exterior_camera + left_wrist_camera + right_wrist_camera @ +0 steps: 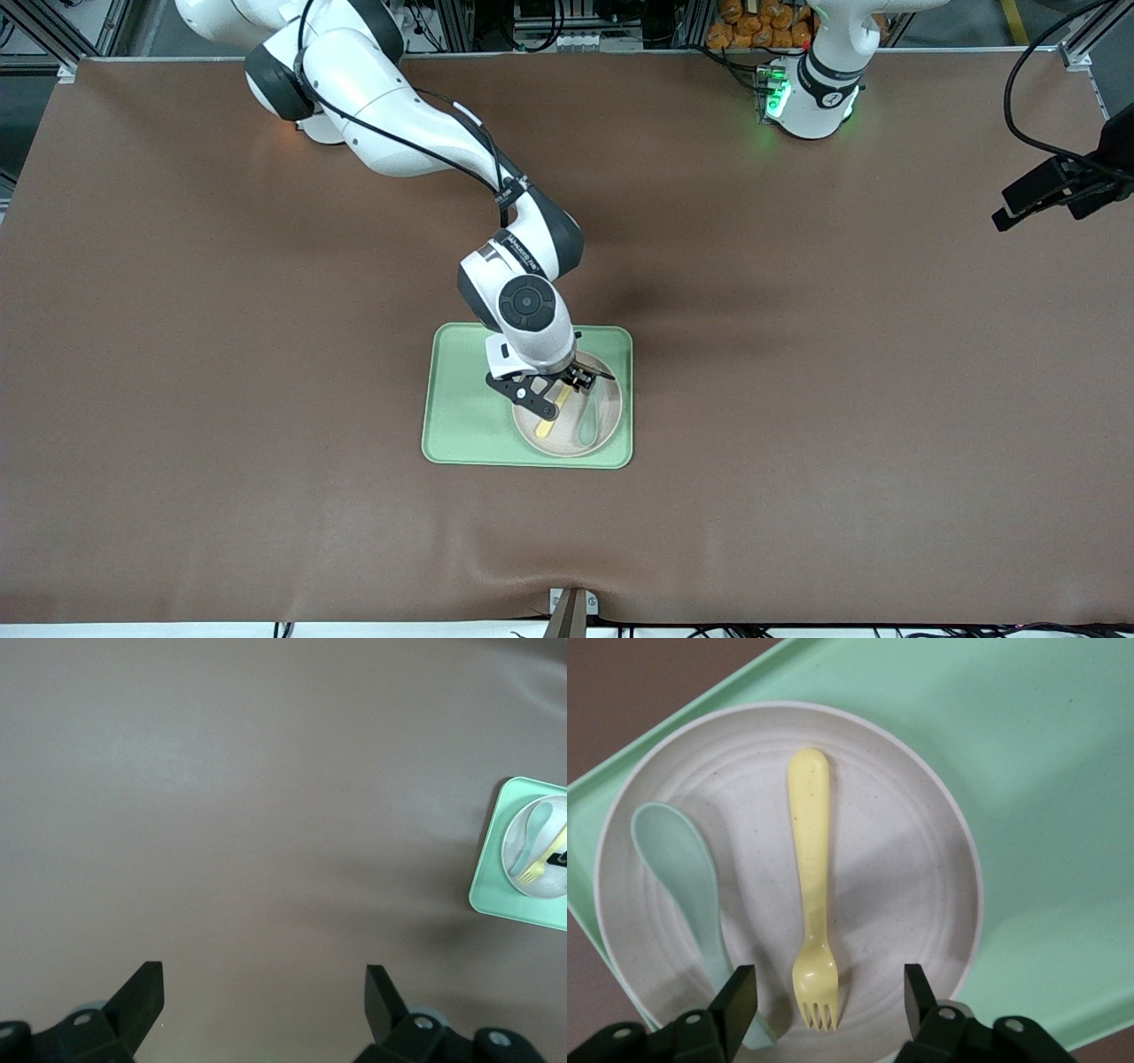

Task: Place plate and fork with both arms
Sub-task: 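Lower the right gripper and grasp the yellow fork, then lift the fork with the right gripper and move it beside the plate, then lower the fork onto the tray and open the right gripper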

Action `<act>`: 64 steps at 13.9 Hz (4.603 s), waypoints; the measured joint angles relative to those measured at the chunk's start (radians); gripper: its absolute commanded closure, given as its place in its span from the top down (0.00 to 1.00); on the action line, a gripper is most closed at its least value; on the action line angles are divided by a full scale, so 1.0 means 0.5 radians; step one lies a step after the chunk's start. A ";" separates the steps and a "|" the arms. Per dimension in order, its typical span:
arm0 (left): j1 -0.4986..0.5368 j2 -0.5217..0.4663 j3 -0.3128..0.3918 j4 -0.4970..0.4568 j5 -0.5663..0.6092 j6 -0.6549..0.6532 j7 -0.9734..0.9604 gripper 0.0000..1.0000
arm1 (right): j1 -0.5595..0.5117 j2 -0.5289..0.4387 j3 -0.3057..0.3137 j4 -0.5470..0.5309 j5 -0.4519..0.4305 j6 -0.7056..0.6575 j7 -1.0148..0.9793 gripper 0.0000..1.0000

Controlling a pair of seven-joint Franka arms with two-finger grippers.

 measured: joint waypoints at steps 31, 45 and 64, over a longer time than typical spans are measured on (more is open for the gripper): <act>-0.079 0.042 0.103 -0.032 0.003 0.133 0.024 1.00 | -0.071 0.077 0.069 0.105 0.005 0.020 0.018 0.05; -0.080 0.042 0.103 -0.032 0.003 0.130 0.025 1.00 | -0.499 -0.151 0.285 -0.080 -0.035 -0.246 -0.659 0.05; -0.088 0.042 0.099 -0.032 0.003 0.104 0.069 1.00 | -1.234 -0.373 1.103 -1.141 -0.786 0.402 -0.599 0.42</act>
